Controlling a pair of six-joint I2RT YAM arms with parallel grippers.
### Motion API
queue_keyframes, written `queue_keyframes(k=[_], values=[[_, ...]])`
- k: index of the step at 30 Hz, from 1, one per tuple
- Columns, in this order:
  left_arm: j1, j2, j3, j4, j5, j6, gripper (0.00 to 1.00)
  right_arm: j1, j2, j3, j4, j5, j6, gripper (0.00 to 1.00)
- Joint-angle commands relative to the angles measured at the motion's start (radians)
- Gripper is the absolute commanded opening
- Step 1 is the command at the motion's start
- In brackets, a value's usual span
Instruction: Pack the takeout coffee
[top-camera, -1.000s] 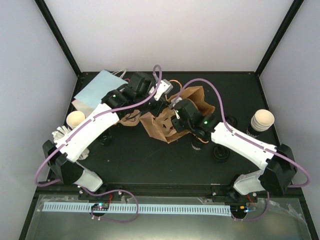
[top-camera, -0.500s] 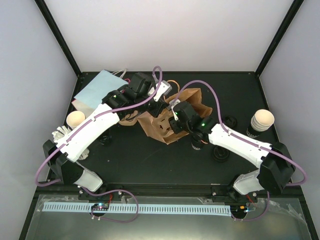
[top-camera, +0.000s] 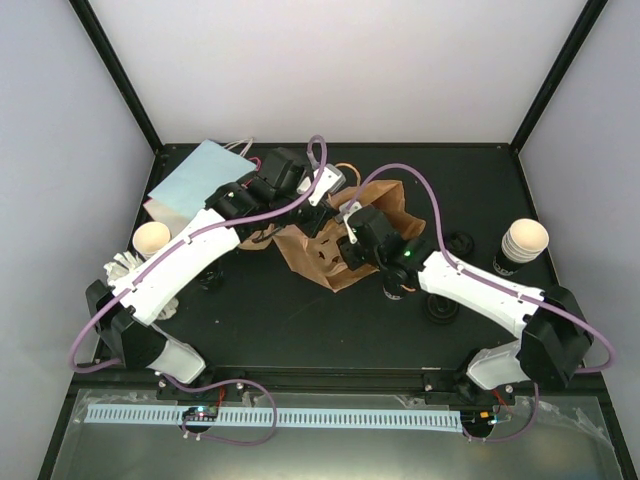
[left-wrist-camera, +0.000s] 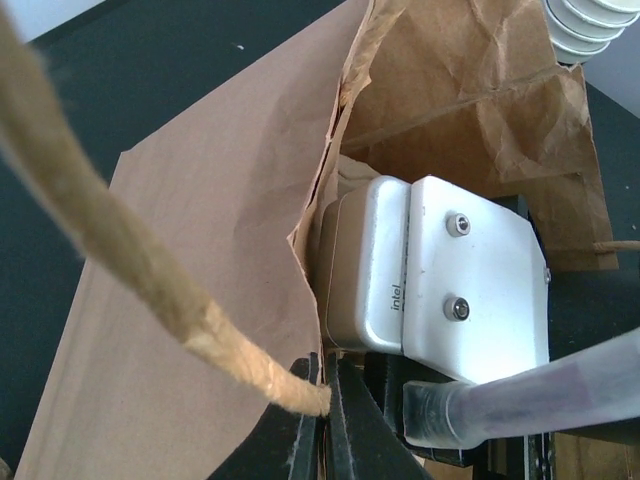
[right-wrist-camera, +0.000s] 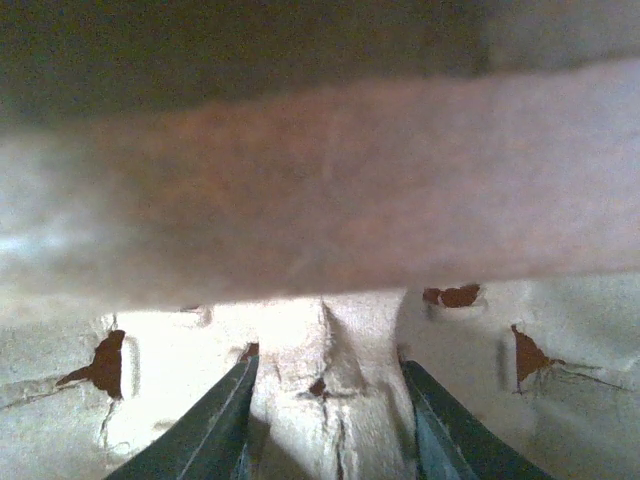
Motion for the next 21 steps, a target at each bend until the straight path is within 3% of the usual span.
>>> queue_keyframes(k=[1,10,16,21], values=[[-0.058,-0.065,0.031,0.095,0.048,0.055,0.02,0.007,-0.009,0.001,-0.123,0.01,-0.02,0.36],[-0.085,-0.049,0.093,0.036,-0.11,0.176,0.02,0.006,-0.076,-0.008,-0.156,-0.028,-0.017,0.36],[-0.131,-0.053,0.098,0.055,-0.249,0.275,0.02,0.008,-0.093,-0.014,-0.15,-0.022,-0.009,0.36],[-0.167,-0.069,0.083,0.103,-0.284,0.319,0.01,0.007,-0.079,-0.013,-0.123,-0.006,-0.014,0.35]])
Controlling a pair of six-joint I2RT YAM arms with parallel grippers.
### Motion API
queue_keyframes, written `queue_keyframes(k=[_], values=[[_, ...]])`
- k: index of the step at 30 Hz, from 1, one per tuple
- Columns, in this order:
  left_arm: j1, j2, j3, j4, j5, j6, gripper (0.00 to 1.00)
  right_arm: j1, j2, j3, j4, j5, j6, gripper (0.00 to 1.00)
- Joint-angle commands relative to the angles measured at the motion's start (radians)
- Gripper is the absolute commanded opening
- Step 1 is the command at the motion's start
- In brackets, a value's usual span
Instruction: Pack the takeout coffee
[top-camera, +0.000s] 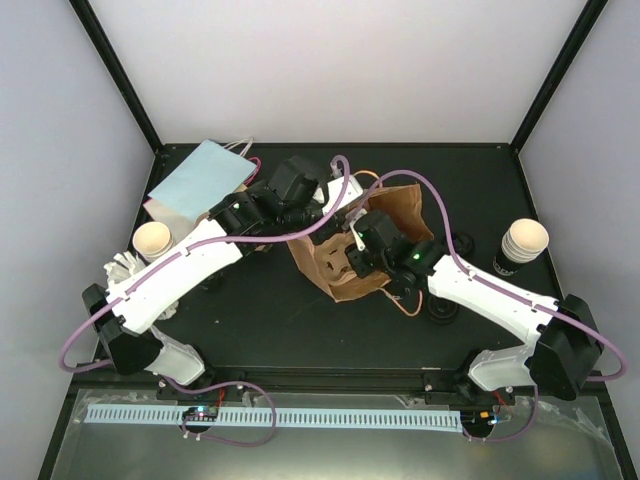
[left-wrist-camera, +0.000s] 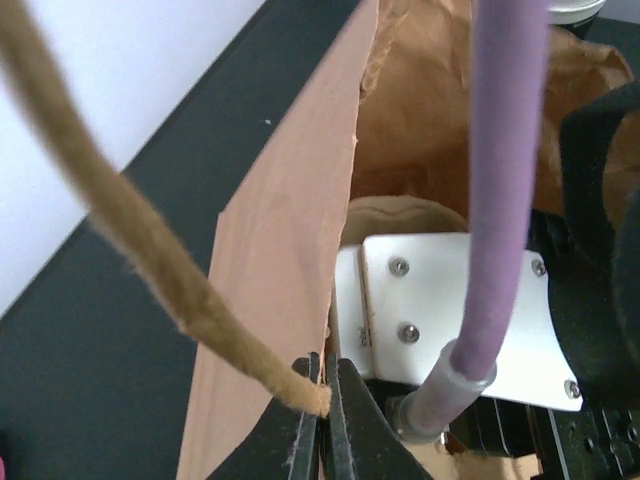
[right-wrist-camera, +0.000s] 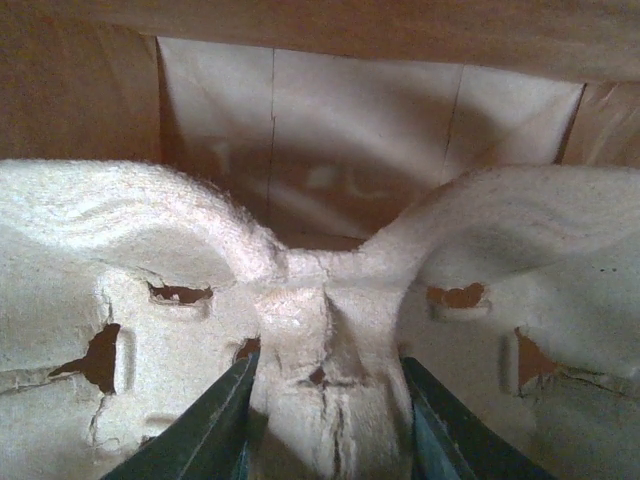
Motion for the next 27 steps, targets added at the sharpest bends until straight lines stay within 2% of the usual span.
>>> queue_keyframes(k=[1,12,21,27], values=[[-0.036,-0.054,0.021,0.111,-0.073,0.082,0.02,0.005,0.0,-0.005,0.028,0.008,-0.007,0.35],[-0.057,-0.114,-0.031,0.191,0.043,0.025,0.02,-0.006,0.052,0.007,0.099,0.008,-0.006,0.33],[-0.063,-0.073,0.003,0.123,0.022,-0.068,0.02,-0.014,0.079,0.015,0.093,0.132,0.108,0.32],[-0.069,-0.054,0.016,0.098,0.009,-0.128,0.02,-0.013,0.04,-0.059,0.231,0.192,0.151,0.32]])
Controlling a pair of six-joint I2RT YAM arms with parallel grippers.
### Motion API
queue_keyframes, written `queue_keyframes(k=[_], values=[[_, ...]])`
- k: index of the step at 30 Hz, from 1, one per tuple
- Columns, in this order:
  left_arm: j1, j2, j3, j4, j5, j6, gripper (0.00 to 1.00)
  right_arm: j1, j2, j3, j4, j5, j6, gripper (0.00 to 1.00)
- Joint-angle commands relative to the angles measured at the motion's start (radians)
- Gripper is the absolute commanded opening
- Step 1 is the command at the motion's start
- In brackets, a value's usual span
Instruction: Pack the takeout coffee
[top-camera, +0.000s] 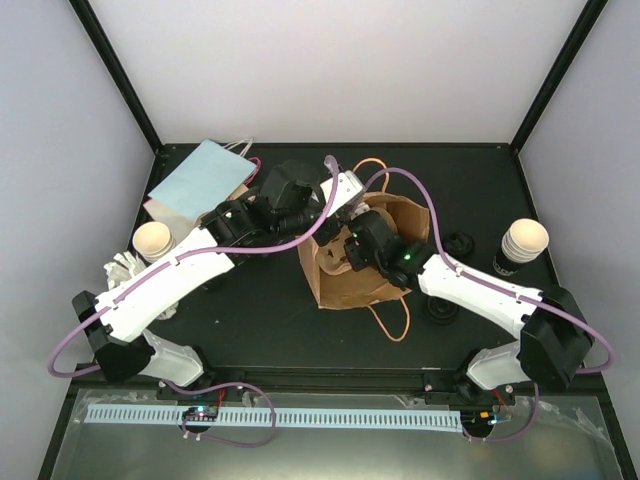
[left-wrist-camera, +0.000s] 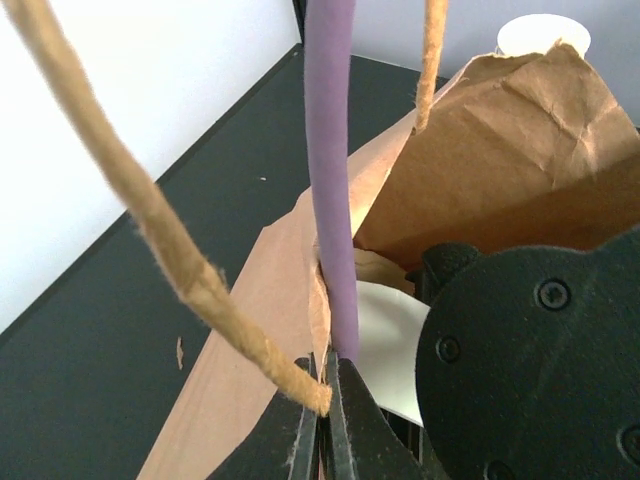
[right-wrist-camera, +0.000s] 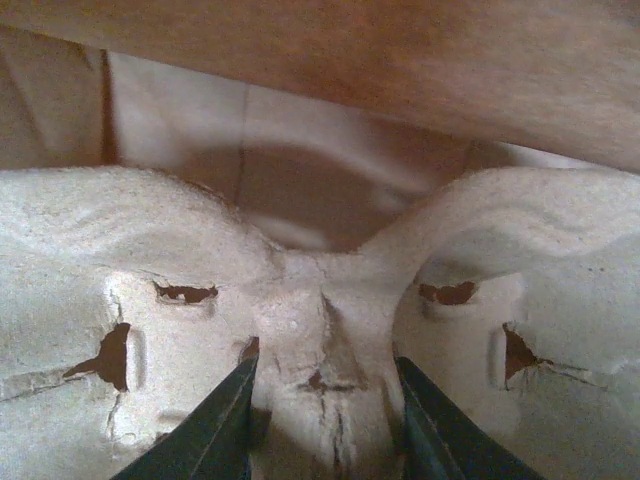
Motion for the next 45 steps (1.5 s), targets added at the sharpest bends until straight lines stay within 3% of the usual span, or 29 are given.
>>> queue_keyframes(k=[1,8,13,20,31,45], values=[[-0.019,0.006,0.047,-0.003,0.041,-0.072,0.02,-0.008,-0.026,-0.062,0.156,0.07,0.061,0.32],[-0.019,-0.028,0.033,0.033,0.059,-0.099,0.02,-0.009,0.057,-0.029,0.192,0.014,0.027,0.32],[-0.013,-0.04,0.03,0.037,0.051,-0.125,0.02,-0.011,0.033,-0.081,0.299,-0.034,-0.011,0.31],[0.01,-0.056,0.027,0.056,0.061,-0.152,0.02,-0.025,0.055,-0.084,0.318,-0.07,-0.039,0.3],[0.015,-0.065,0.005,0.052,-0.054,-0.001,0.02,-0.03,0.064,-0.119,0.301,-0.087,-0.015,0.28],[0.015,-0.101,-0.041,0.104,0.03,-0.04,0.02,-0.036,0.132,-0.042,0.333,-0.081,-0.067,0.28]])
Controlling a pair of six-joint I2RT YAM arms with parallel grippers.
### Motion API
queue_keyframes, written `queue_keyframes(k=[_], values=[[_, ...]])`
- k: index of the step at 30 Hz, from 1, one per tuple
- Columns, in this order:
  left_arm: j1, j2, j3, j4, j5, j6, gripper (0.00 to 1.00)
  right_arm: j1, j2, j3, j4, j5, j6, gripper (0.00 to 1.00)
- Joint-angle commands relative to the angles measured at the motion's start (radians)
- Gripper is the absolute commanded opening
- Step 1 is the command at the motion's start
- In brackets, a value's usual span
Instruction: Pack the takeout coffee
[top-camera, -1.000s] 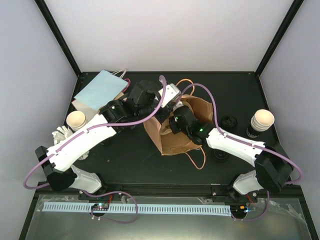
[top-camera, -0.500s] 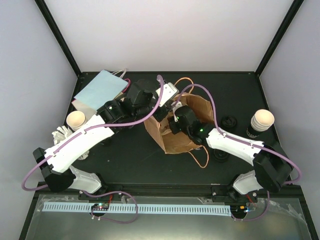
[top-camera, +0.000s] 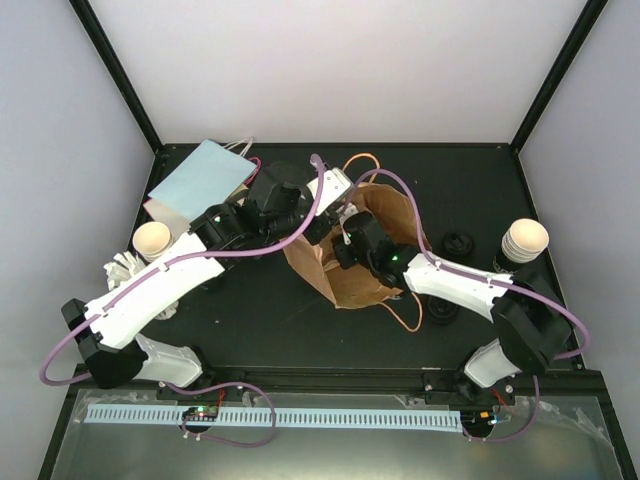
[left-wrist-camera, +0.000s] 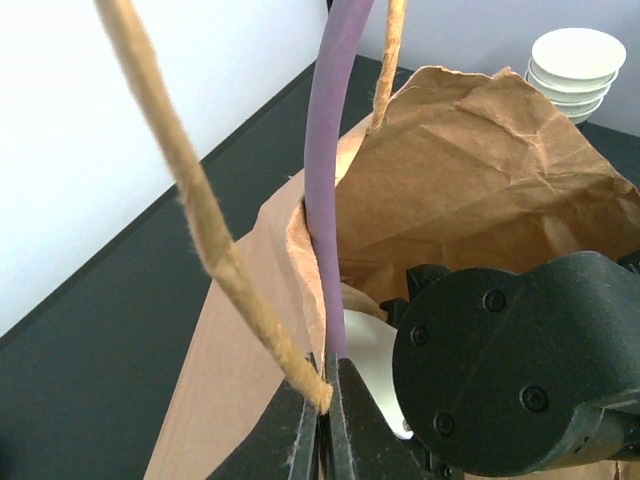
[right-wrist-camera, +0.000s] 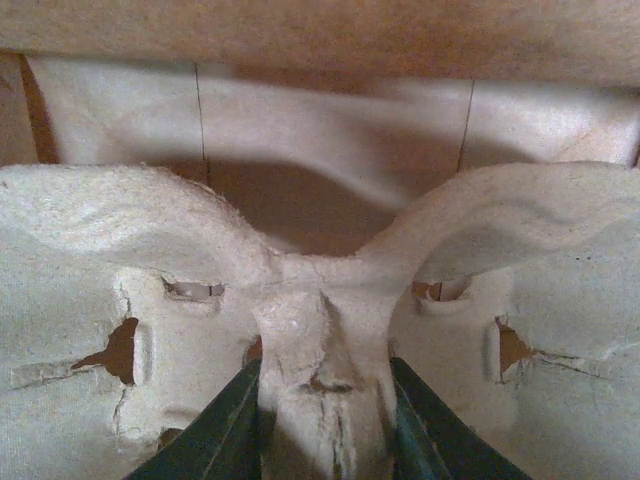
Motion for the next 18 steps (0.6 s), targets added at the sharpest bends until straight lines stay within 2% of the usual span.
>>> queue_keyframes(k=[1,13,18], values=[[-0.006,-0.057,-0.006,0.097,0.066,-0.023,0.02,-0.018,0.02,0.048,0.026,0.0,-0.029,0.28],[0.027,-0.069,-0.008,0.108,0.095,-0.099,0.02,-0.033,0.084,0.155,-0.131,-0.048,-0.083,0.28],[0.124,-0.069,0.011,0.088,0.224,-0.219,0.02,-0.033,0.068,0.198,-0.274,-0.07,-0.109,0.28]])
